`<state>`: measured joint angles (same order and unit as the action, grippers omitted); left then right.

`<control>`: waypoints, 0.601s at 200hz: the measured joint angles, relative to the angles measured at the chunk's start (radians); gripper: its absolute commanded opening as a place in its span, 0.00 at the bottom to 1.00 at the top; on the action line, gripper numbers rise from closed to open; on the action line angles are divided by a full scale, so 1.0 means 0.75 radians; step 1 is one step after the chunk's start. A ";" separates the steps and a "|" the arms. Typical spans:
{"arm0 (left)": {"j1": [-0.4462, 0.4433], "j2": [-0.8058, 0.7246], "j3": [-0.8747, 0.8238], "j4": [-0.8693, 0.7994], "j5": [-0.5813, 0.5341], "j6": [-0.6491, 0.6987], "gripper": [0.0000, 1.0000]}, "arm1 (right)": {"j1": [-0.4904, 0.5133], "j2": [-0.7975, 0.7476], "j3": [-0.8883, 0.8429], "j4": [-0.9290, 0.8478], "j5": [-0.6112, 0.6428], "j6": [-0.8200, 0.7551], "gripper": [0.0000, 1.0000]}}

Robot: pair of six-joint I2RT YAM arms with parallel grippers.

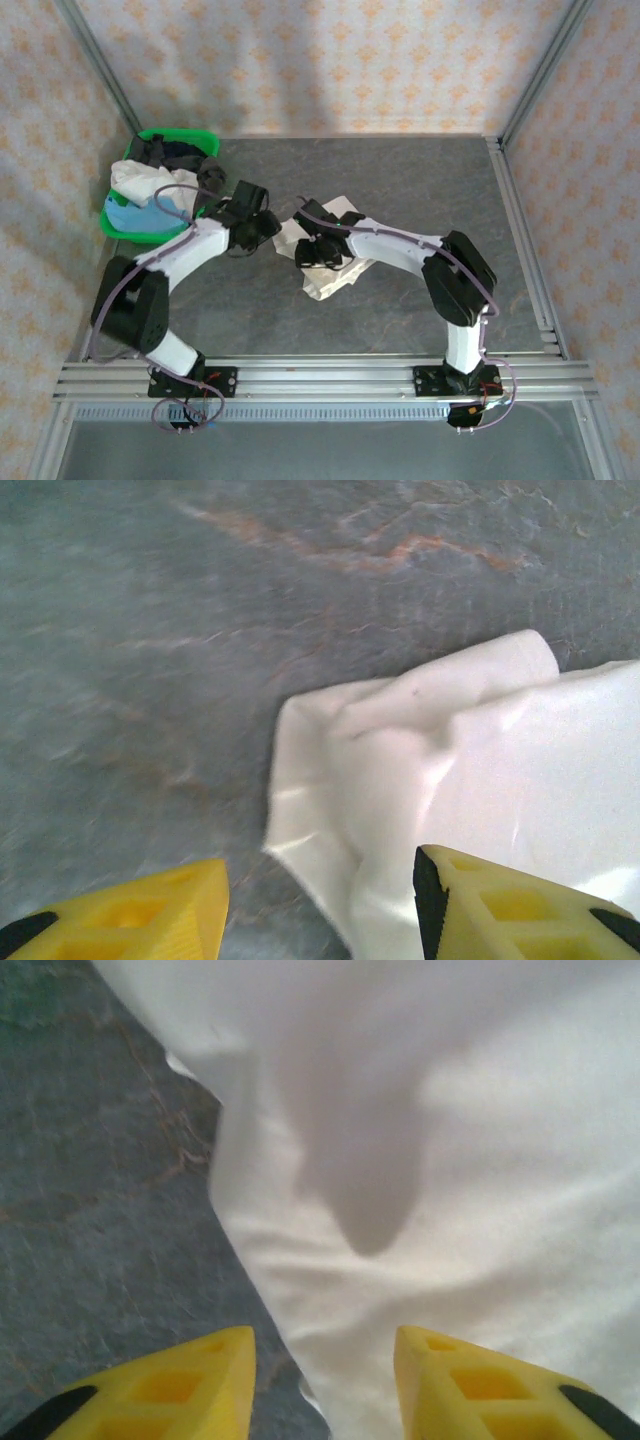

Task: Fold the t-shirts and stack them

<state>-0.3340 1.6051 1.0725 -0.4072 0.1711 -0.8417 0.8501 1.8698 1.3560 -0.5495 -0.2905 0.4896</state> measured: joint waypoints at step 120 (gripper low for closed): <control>-0.060 0.124 -0.179 0.101 0.076 0.288 0.22 | -0.204 -0.192 -0.278 -0.142 0.048 -0.222 0.49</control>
<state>-0.3790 1.6981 0.9382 -0.3317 0.2283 -0.6258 0.6971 1.7256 1.1477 -0.6563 -0.2543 0.3229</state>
